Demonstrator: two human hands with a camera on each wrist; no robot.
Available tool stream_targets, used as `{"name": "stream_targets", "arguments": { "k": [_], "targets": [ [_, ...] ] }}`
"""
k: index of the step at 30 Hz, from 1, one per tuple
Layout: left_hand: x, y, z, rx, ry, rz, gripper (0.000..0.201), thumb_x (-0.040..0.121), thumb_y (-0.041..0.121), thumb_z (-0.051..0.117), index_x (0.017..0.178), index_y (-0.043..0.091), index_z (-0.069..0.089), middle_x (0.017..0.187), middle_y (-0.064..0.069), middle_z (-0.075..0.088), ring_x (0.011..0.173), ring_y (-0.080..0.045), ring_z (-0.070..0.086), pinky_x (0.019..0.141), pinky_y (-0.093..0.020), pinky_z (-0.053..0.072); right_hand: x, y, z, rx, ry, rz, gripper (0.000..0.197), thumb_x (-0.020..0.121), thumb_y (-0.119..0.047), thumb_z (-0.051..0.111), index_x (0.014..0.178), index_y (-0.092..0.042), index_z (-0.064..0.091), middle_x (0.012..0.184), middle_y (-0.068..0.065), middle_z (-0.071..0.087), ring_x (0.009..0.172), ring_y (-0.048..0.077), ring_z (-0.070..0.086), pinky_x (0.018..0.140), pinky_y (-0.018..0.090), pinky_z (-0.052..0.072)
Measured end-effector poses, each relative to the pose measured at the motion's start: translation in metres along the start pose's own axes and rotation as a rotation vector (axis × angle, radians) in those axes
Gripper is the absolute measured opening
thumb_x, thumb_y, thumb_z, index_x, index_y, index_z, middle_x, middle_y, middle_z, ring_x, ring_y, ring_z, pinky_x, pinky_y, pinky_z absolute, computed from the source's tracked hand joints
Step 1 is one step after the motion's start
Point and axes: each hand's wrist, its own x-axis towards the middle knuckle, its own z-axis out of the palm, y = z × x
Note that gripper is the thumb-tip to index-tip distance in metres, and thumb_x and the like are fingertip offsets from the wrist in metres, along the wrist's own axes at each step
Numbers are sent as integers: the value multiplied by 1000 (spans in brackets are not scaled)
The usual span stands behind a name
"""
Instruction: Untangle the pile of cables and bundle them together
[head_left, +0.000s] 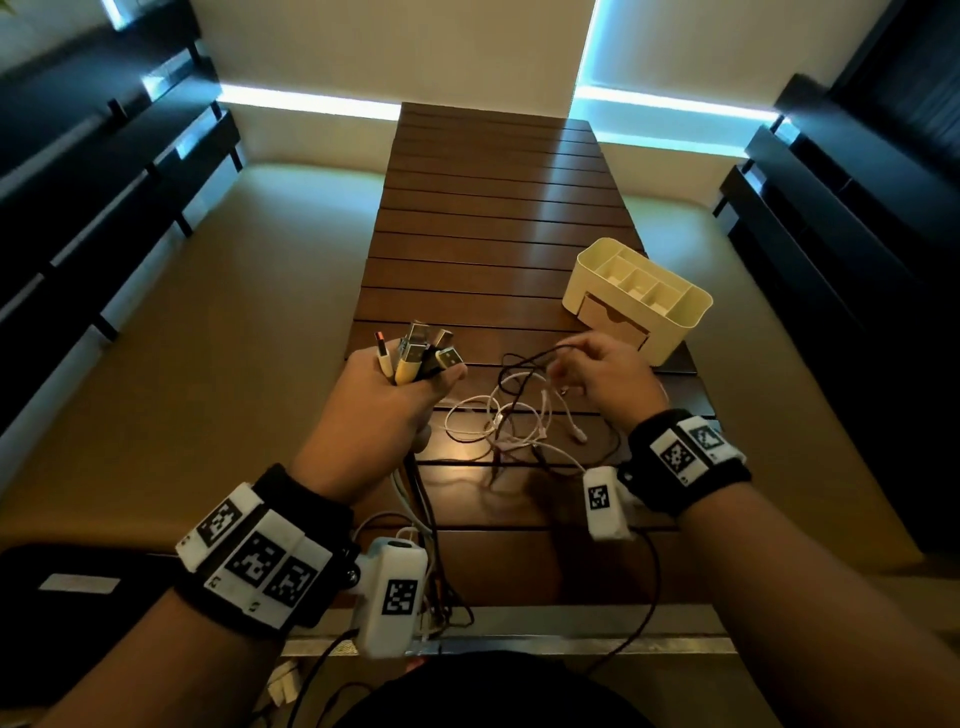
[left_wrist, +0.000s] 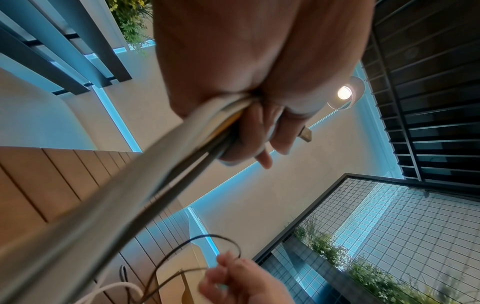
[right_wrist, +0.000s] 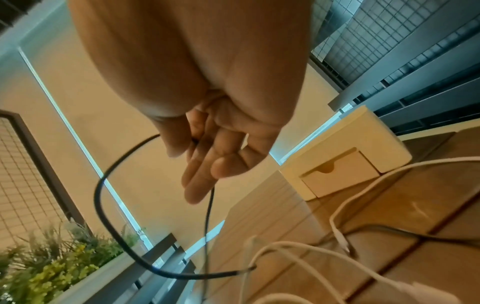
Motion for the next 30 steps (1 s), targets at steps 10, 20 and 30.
{"name": "stream_targets", "arguments": {
  "k": [10,20,30],
  "targets": [
    [2,-2,-12,18,37,-15,33,96,14,59,106,-16,51,51,1,33,43,-13,26,42,-26,26,4,63,-11,-112,-152,396,64,84,9,62,137,-23,47,93,20,74,62,21,66,61,33,56],
    [13,-2,-11,53,53,4,35,95,17,60,105,-15,51,51,4,35,42,-12,28,42,-25,29,39,120,-9,-578,-123,369,9,88,-24,71,95,-19,66,97,3,69,87,20,67,85,40,57],
    [28,-2,-4,59,51,9,34,95,15,60,104,-16,50,51,2,33,42,-12,26,41,-24,29,50,128,-12,-658,22,265,16,84,-23,74,77,-18,61,102,8,59,86,24,58,78,37,51]
  ]
}}
